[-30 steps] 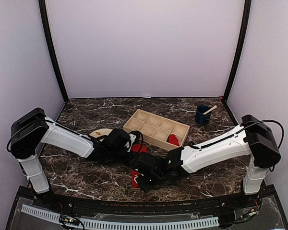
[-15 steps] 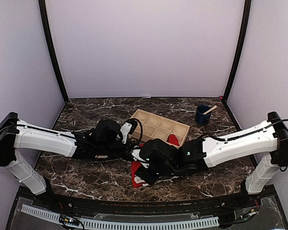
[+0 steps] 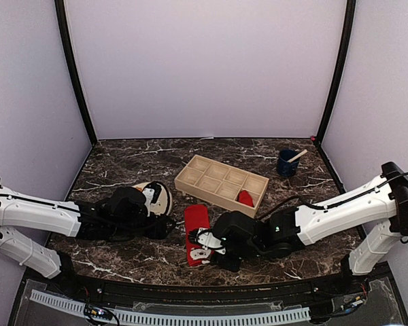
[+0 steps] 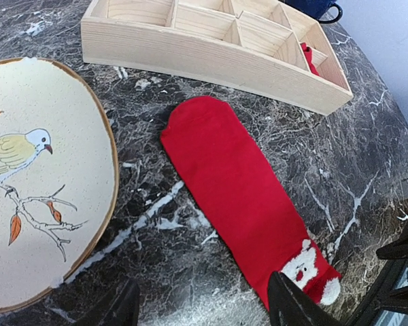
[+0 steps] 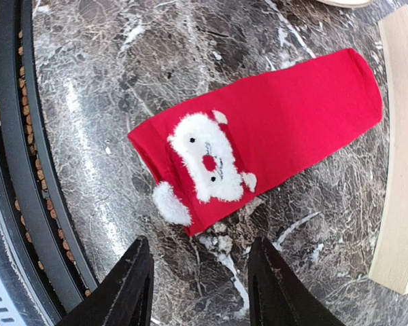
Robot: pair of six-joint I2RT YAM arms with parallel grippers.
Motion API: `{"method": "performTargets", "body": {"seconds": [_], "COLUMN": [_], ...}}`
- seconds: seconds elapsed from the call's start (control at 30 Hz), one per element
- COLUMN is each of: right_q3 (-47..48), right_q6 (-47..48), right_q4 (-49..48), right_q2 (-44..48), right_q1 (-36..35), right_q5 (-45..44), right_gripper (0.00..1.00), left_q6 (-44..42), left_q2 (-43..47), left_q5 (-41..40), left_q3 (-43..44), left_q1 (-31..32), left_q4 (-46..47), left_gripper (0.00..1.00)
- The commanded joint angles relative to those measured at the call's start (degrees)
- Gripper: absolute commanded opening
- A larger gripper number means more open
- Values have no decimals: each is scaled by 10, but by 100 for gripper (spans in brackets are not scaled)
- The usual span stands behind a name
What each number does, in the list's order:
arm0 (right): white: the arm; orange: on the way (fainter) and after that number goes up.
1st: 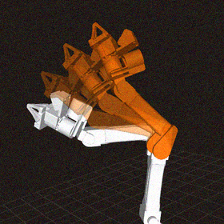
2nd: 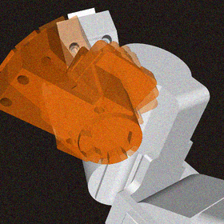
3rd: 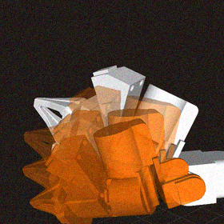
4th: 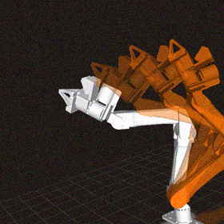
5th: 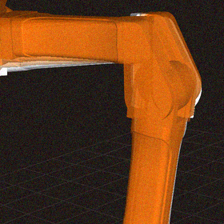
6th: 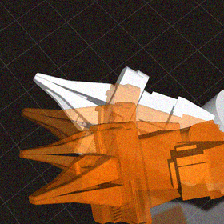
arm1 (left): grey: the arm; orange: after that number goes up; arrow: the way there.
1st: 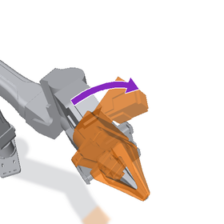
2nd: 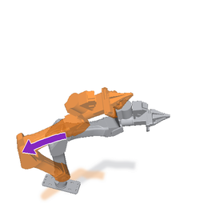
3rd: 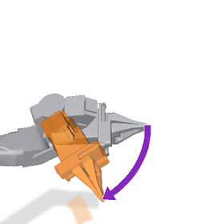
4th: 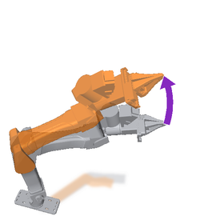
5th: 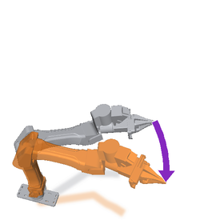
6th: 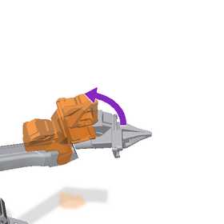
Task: Roll the socks
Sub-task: Pick up the sock from the center of the board.
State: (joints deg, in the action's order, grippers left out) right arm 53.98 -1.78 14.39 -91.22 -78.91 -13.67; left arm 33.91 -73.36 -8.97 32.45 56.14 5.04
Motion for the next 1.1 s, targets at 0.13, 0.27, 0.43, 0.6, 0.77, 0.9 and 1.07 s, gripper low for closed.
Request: {"method": "performTargets", "body": {"seconds": [0.13,0.27,0.43,0.6,0.77,0.9,1.07], "right_q3": [18,18,22,28,31,32,32], "right_q6": [57,64,74,86,97,100,107], "right_q4": [-12,-17,-23,-18,-15,-16,-16], "right_q2": [-43,-55,-63,-75,-86,-91,-98], "right_q1": [7,9,18,27,35,41,46], "right_q5": [54,65,76,89,99,104,116], "right_gripper": [44,44,44,42,40,39,33], "left_q6": [53,59,58,60,63,63,62], "left_q2": [42,53,66,67,70,74,72], "left_q5": [0,1,-2,2,3,0,-1], "left_q3": [-36,-46,-54,-57,-62,-66,-68], "left_q1": [0,1,1,1,1,1,1], "left_q4": [-28,-29,-30,-29,-25,-21,-16], "left_gripper": [66,66,66,66,66,66,66]}}
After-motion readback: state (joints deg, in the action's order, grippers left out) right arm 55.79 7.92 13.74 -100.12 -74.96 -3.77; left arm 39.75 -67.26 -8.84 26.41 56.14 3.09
